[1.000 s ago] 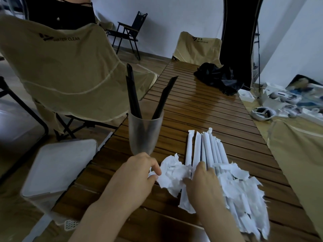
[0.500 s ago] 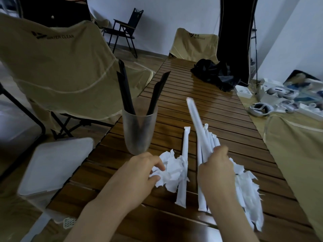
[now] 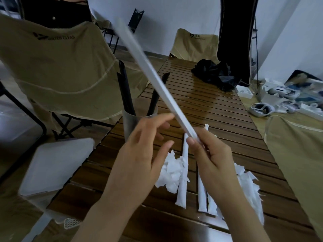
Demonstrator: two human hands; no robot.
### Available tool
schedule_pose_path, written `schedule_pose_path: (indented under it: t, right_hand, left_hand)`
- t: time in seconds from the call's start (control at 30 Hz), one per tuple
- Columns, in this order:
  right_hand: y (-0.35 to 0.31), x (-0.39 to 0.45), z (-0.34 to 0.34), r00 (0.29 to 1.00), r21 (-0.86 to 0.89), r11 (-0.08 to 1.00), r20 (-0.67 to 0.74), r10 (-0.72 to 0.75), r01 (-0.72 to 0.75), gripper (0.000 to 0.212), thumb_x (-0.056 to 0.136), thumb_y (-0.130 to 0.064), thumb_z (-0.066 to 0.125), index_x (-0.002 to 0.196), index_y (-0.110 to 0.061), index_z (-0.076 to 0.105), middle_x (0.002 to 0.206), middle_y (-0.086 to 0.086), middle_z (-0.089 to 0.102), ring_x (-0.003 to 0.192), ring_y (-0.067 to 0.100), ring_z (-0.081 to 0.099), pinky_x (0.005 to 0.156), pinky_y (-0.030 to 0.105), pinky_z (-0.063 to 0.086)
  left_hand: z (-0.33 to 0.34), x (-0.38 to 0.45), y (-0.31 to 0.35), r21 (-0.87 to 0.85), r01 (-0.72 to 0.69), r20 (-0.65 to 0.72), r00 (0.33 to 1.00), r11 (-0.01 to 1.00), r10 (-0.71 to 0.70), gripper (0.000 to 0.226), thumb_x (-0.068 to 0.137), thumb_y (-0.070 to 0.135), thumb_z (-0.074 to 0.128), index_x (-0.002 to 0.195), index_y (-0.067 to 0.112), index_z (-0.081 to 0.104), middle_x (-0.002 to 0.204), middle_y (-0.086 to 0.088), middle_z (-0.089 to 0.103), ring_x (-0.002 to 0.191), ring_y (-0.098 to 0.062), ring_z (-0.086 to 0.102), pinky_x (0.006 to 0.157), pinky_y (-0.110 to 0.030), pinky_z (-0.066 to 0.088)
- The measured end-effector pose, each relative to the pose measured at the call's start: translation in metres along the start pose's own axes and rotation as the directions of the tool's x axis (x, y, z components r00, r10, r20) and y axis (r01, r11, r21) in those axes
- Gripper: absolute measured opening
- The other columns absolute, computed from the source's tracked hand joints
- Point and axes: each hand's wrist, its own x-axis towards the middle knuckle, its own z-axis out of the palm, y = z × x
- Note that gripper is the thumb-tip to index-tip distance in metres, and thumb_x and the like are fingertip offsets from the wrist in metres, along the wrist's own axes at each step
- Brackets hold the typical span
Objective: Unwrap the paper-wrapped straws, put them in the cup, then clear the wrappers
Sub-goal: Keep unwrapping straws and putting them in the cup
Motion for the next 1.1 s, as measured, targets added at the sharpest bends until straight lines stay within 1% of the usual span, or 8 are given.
schedule_pose_path:
  t: [0.2,0.27,0.33,0.47,0.67,0.77,0.9,1.1]
  right_hand:
    - [0.001,-0.005,-0.005,0.969,-0.082,0.996,0.248,-0.017,0.038,0.027,0.093,-0.035,0.045,0.089,-0.058,0.058,0.06,-0.018,0.05,0.05,0.008,0.046,0.049,0.019,0.03]
    - [0.004,-0.006,-0.004,0.961,-0.143,0.989,0.278,0.0,0.041,0.026,0.093,-0.037,0.044,0.101,-0.051,0.064,0.063,-0.019,0.052,0.056,0.008,0.051,0.051,0.017,0.033]
    - [0.006,-0.004,-0.005,0.97,-0.213,0.974,0.244,-0.027,0.08,0.028,0.093,-0.034,0.048,0.11,-0.035,0.069,0.069,-0.018,0.054,0.062,0.011,0.055,0.051,0.017,0.037]
    - [0.006,-0.003,-0.004,0.988,-0.297,0.951,0.15,-0.039,0.083,0.014,0.082,-0.015,0.071,0.085,-0.027,0.076,0.076,-0.018,0.061,0.068,0.011,0.058,0.054,0.017,0.043]
    - [0.001,-0.008,0.008,0.991,-0.393,0.912,0.1,-0.084,0.117,0.015,0.075,-0.017,0.07,0.069,-0.03,0.07,0.071,-0.02,0.063,0.064,0.002,0.059,0.055,0.021,0.05]
    - [-0.001,-0.008,0.011,0.991,-0.401,0.907,0.071,-0.112,0.131,0.016,0.073,-0.016,0.065,0.066,-0.03,0.067,0.069,-0.02,0.061,0.063,0.003,0.059,0.052,0.026,0.05]
    - [-0.003,-0.008,0.018,0.985,-0.433,0.886,0.058,-0.16,0.169,0.018,0.074,-0.012,0.064,0.064,-0.027,0.065,0.066,-0.016,0.059,0.06,0.003,0.055,0.054,0.016,0.044]
    - [-0.004,-0.008,0.024,0.974,-0.461,0.865,-0.005,-0.226,0.199,0.019,0.076,-0.007,0.059,0.066,-0.022,0.062,0.068,-0.012,0.058,0.066,0.007,0.05,0.064,0.025,0.037]
  left_hand:
    - [-0.007,-0.003,0.0,0.03,0.01,-0.043,0.999,1.0,-0.009,0.037,0.092,0.036,0.049,0.128,0.033,0.048,0.103,0.007,0.055,0.084,0.008,0.053,0.077,0.0,0.04]
    - [-0.01,-0.005,-0.006,0.061,0.077,0.006,0.997,0.995,-0.078,0.03,0.09,0.043,0.048,0.112,0.029,0.063,0.087,0.011,0.063,0.073,0.006,0.057,0.073,-0.001,0.043]
    - [-0.016,-0.007,-0.01,-0.005,0.171,0.082,0.982,0.985,-0.17,0.031,0.086,0.045,0.05,0.103,0.028,0.069,0.075,0.015,0.067,0.061,0.0,0.063,0.065,-0.007,0.05]
    - [-0.023,-0.011,-0.01,-0.099,0.384,0.231,0.906,0.918,-0.354,0.025,0.084,0.033,0.062,0.108,0.035,0.07,0.068,0.017,0.069,0.05,-0.004,0.063,0.051,-0.01,0.049]
    - [-0.022,-0.011,-0.017,0.271,0.147,0.173,0.965,0.951,-0.198,0.015,0.07,0.041,0.075,0.086,0.041,0.074,0.071,0.02,0.059,0.066,-0.006,0.052,0.053,-0.013,0.034]
    - [-0.022,-0.01,-0.019,0.209,0.174,0.196,0.957,0.962,-0.215,0.014,0.072,0.043,0.07,0.084,0.038,0.075,0.08,0.019,0.048,0.078,-0.005,0.048,0.063,-0.013,0.031]
    - [-0.019,-0.014,-0.023,0.111,0.22,0.308,0.92,0.969,-0.244,0.016,0.086,0.043,0.058,0.093,0.039,0.072,0.088,0.023,0.064,0.088,0.005,0.059,0.073,-0.01,0.041]
    - [-0.017,-0.014,-0.014,0.147,0.272,0.156,0.943,0.951,-0.294,0.019,0.082,0.045,0.056,0.084,0.036,0.072,0.075,0.024,0.067,0.075,0.007,0.061,0.062,-0.007,0.038]
